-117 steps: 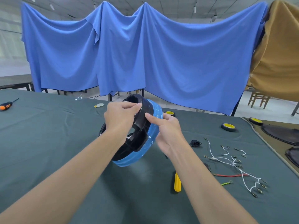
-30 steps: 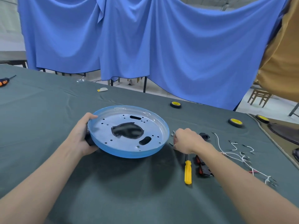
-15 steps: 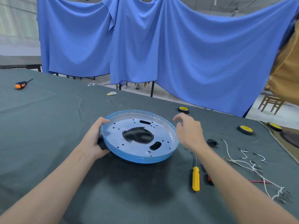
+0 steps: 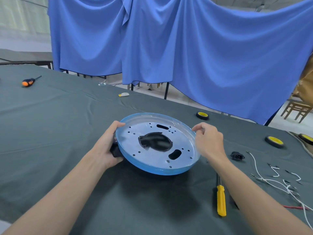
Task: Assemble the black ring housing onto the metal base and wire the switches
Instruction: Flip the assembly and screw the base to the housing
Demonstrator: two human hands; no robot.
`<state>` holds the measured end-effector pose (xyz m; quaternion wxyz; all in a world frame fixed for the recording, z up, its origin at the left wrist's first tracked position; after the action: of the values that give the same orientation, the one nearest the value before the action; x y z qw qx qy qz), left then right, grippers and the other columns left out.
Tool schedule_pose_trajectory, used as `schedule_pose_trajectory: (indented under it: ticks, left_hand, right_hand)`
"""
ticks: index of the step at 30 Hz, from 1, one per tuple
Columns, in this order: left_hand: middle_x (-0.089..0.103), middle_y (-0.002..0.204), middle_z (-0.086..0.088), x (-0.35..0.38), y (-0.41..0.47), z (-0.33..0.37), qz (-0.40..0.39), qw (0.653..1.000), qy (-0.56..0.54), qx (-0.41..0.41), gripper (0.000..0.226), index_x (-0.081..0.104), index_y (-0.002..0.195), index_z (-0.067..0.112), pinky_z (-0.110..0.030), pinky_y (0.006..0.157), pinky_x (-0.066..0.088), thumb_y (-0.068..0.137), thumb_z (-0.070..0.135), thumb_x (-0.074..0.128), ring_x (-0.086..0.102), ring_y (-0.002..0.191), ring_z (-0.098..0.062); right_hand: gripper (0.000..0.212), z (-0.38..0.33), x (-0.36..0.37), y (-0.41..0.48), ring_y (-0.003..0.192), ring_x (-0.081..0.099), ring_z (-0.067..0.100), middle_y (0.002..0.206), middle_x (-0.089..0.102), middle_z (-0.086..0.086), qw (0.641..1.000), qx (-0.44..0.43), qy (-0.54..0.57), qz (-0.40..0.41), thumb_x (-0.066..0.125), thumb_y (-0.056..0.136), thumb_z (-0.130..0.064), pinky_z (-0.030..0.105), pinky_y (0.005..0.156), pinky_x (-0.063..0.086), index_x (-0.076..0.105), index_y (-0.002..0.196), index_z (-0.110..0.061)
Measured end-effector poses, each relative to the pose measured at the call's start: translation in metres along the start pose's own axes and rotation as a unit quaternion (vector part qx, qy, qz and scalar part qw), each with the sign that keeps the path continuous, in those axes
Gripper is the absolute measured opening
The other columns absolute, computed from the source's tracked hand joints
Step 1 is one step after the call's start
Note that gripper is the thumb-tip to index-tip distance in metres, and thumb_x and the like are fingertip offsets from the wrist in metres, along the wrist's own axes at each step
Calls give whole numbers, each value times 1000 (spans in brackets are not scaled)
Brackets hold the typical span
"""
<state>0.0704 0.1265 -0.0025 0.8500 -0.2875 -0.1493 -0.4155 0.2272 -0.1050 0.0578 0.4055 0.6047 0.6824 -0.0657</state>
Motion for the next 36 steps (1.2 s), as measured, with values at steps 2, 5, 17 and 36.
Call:
schedule_pose_trajectory:
  ticks: [2,5,17,36]
  left_hand:
    - [59,76,0,0,3,0,-1,1000,5,-7,20,66,63,18,-28,62,51,60,34,76,53,54,-20]
    - [58,56,2,3,6,1,-21,1000,5,-15,25,65,51,18,-25,43,48,66,35,76,51,37,-19]
    - [56,98,-4,3,43,11,-88,992,54,-67,49,63,90,21,-35,81,53,64,59,81,49,85,-23]
    - [68,98,-11,12,57,6,-114,985,102,-79,50,74,86,9,-37,85,49,64,53,81,60,88,-29]
  right_hand:
    - [27,-11,-3,6,93,51,23,87,65,0,999,-42,-17,11,38,97,-11,29,74,35,60,109,-21]
    - [12,-44,2,17,83,54,13,84,66,-5,992,-117,9,-56,48,96,-18,18,65,37,54,105,-21]
    - [17,-122,89,36,75,66,19,70,64,-4,935,-221,-28,-275,53,91,-6,16,67,49,65,81,-14]
    - [14,-110,106,56,83,53,19,68,57,-13,901,-267,-136,-313,54,92,-11,26,80,44,63,85,-18]
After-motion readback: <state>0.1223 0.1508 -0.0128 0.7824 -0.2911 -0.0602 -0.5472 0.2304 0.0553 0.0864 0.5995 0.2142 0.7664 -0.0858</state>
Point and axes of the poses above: each hand's wrist, its own y-axis towards the middle knuckle, its own x-axis out of the palm, z = x × y, the point moved 4 cm from there along y, towards the middle knuckle
